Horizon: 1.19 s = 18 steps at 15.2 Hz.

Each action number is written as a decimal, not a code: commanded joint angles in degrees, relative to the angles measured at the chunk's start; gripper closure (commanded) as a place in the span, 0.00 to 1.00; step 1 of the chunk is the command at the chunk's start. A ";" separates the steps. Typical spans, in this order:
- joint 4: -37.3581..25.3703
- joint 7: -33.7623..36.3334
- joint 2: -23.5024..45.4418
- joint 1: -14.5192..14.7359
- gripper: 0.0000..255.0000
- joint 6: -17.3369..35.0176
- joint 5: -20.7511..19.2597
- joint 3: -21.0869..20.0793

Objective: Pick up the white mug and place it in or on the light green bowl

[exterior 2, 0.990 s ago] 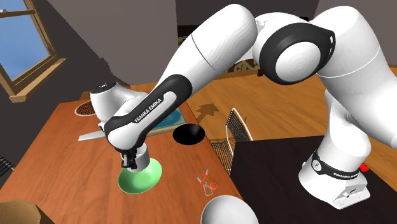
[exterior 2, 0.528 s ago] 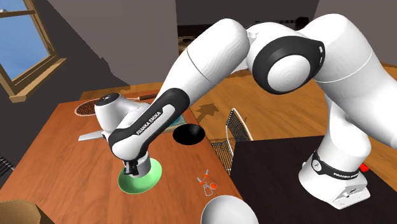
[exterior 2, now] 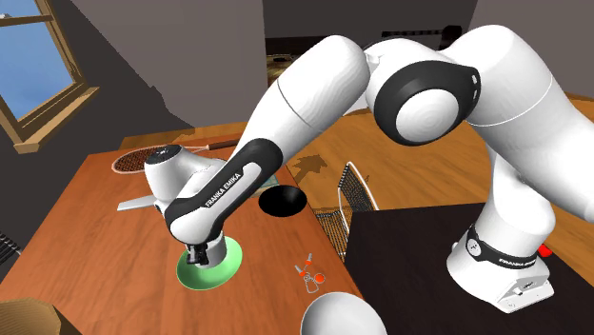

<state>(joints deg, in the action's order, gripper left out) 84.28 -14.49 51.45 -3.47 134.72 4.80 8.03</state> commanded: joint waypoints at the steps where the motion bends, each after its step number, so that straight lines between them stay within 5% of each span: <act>1: -0.01 0.00 0.00 0.00 1.00 0.01 0.00 0.00; 2: -0.01 0.00 0.00 0.00 0.00 0.00 0.00 0.00; 18: 1.31 0.24 -5.26 0.58 0.00 -3.94 -0.48 0.49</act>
<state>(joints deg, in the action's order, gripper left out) 85.58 -14.25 46.20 -2.89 130.79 4.33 8.52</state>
